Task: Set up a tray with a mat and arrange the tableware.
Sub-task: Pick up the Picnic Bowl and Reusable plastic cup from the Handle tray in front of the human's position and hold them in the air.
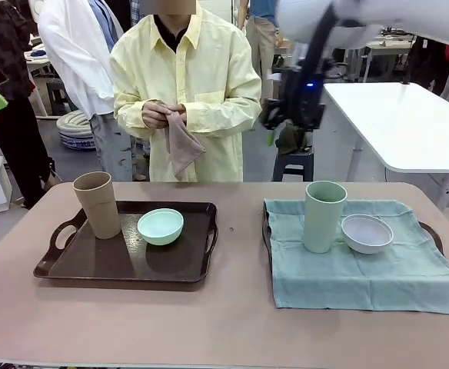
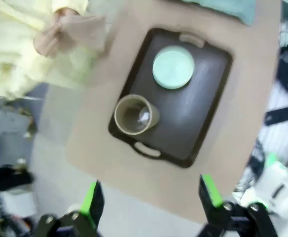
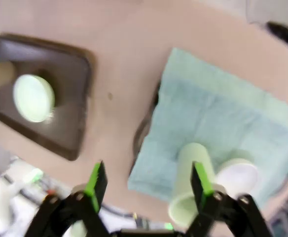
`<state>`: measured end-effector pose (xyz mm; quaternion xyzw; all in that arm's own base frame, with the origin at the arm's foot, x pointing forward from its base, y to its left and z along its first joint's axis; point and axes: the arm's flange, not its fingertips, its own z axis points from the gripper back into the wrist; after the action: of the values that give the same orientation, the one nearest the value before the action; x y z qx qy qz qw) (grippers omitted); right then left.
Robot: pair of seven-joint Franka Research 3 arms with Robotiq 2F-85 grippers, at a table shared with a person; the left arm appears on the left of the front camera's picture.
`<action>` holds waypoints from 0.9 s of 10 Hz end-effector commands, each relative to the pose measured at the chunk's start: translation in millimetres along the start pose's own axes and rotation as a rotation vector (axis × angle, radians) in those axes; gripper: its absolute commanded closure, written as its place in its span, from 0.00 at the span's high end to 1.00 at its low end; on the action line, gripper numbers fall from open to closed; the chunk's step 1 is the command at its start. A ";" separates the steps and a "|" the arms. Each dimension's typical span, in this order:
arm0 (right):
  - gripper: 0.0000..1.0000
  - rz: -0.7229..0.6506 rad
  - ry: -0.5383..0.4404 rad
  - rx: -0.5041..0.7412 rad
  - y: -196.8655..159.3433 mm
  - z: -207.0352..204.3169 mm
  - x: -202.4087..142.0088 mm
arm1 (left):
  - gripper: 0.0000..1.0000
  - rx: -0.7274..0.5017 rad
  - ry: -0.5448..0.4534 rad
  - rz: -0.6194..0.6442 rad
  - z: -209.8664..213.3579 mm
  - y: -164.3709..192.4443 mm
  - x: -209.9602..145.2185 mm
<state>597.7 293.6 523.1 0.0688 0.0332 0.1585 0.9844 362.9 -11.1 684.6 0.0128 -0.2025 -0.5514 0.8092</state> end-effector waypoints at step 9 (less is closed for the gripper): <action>0.89 0.125 0.186 -0.104 103.7 -33.4 89.3 | 1.00 -0.293 -0.498 -0.121 -106.2 64.0 -60.7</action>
<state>611.9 398.2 477.7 -0.0005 0.1168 0.2100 0.9707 436.4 47.7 569.5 -0.2360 -0.3208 -0.6055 0.6891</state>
